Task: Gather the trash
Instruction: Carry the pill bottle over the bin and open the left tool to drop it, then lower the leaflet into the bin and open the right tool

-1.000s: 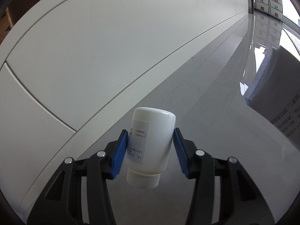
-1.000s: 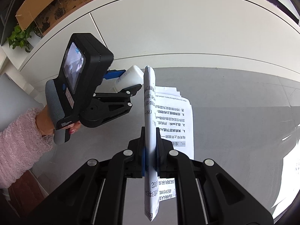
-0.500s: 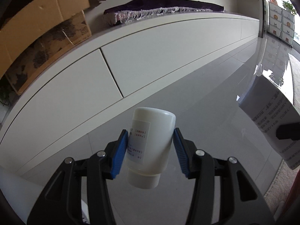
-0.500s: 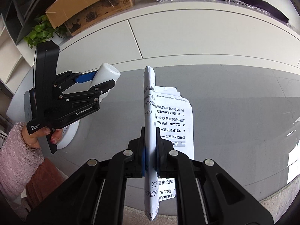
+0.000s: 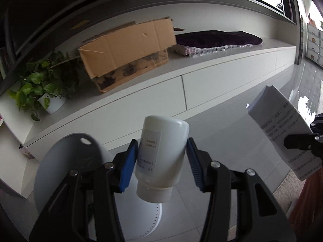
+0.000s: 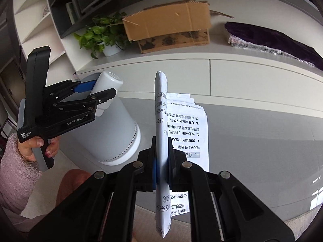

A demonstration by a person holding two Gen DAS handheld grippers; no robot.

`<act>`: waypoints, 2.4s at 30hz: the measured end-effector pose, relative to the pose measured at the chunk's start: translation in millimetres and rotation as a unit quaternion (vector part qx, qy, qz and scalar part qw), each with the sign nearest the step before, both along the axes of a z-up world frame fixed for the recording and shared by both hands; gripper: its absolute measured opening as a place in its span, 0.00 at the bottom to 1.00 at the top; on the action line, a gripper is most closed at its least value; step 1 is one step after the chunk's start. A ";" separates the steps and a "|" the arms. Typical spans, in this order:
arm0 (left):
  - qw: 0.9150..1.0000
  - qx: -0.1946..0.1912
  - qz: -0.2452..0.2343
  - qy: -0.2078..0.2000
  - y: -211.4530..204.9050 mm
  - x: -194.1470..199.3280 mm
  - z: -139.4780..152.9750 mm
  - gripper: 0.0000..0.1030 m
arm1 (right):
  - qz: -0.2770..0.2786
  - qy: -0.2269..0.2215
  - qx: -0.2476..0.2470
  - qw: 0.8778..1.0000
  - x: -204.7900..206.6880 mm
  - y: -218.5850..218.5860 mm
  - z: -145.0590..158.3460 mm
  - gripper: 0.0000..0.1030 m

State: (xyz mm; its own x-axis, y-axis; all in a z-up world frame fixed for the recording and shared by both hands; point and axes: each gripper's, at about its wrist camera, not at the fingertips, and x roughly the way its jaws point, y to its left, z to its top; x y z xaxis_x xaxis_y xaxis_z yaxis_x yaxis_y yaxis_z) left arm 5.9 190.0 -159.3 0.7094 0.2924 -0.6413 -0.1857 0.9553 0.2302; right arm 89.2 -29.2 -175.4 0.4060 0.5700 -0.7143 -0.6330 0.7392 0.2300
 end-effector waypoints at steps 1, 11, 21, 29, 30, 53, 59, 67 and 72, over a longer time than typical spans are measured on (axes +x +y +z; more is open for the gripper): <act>1.000 0.002 0.009 -0.004 10.0 -9.1 10.5 0.48 | 0.010 -0.006 0.004 1.000 -4.1 13.5 7.7 0.07; 0.996 0.030 0.083 -0.024 95.8 -66.6 63.7 0.48 | 0.093 -0.040 0.031 0.994 -23.4 122.8 61.3 0.07; 0.993 0.008 0.119 -0.018 141.8 -75.0 52.4 0.49 | 0.142 -0.049 0.041 0.988 -31.9 192.2 80.2 0.07; 0.992 0.003 0.123 -0.008 145.3 -71.3 39.1 0.64 | 0.153 -0.053 0.034 0.986 -31.7 217.9 83.9 0.07; 0.992 0.003 0.122 -0.009 146.3 -72.6 40.3 0.65 | 0.154 -0.054 0.034 0.986 -31.6 220.3 84.0 0.07; 0.994 0.005 0.112 -0.005 168.1 -91.6 50.1 0.66 | 0.165 -0.005 0.047 0.985 -3.6 293.8 66.0 0.17; 0.994 0.007 0.107 -0.001 167.0 -94.0 48.0 0.66 | 0.163 -0.004 0.028 0.986 -4.4 296.5 53.8 0.24; 0.994 0.007 0.108 -0.003 165.9 -98.5 51.2 0.66 | 0.150 -0.010 0.037 0.988 -1.1 293.8 58.0 0.47; 0.995 0.004 0.094 -0.010 150.3 -95.5 58.0 0.66 | 0.149 -0.025 0.034 0.988 -12.4 275.9 65.6 0.47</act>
